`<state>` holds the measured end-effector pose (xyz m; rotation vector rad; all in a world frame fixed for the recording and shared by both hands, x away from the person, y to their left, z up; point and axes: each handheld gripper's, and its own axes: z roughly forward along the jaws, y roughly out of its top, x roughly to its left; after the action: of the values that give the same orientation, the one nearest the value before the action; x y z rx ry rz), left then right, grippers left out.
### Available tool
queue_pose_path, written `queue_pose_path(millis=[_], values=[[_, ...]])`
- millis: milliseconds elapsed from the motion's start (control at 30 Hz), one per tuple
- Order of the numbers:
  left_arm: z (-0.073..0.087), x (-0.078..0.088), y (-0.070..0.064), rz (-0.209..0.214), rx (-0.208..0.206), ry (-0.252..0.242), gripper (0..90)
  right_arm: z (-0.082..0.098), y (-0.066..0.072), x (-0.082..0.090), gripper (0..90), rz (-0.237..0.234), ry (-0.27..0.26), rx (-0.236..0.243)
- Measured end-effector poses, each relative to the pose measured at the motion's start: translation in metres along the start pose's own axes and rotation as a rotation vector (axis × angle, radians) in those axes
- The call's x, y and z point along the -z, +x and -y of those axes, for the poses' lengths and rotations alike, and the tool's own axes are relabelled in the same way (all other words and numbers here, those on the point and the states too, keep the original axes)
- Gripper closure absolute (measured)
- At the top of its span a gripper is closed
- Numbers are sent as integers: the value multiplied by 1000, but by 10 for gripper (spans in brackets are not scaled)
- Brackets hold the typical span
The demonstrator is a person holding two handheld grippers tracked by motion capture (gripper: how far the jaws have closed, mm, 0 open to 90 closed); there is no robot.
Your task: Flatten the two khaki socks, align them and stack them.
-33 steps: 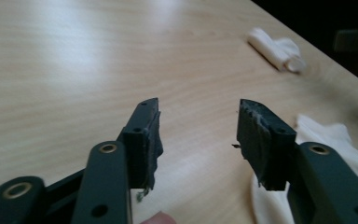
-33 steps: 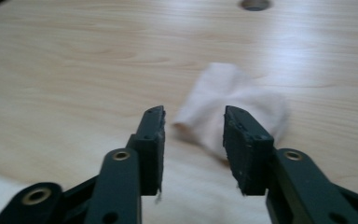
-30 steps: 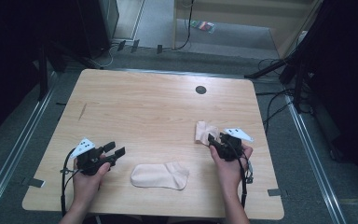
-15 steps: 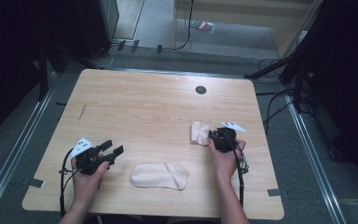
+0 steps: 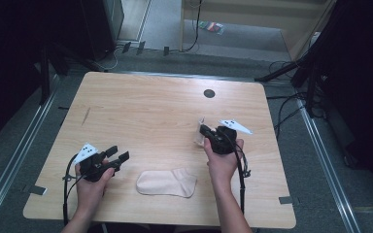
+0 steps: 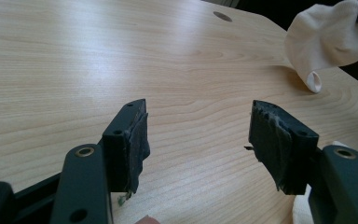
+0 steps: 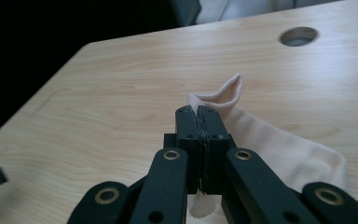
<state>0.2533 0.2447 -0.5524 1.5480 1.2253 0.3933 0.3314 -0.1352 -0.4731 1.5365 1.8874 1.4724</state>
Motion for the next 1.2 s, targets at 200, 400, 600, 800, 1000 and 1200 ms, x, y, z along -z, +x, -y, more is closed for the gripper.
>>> queue_pose_path(millis=[200,400,600,800,1000,1200], values=[[0,-1,0,1,2,5,380,6,33,-14,897,-64,29,46],[0,-2,-1,6,-7,15,377,26,62,-45,751,-176,123,91],[-1,-2,0,10,-2,8,375,25,84,-52,600,-371,92,127],[-1,-1,1,14,12,11,377,16,56,-46,620,-191,61,146],[-4,-2,0,-12,9,17,380,21,7,-42,670,14,82,120],[-12,-8,-12,0,-19,40,371,40,-8,-60,653,43,153,168]])
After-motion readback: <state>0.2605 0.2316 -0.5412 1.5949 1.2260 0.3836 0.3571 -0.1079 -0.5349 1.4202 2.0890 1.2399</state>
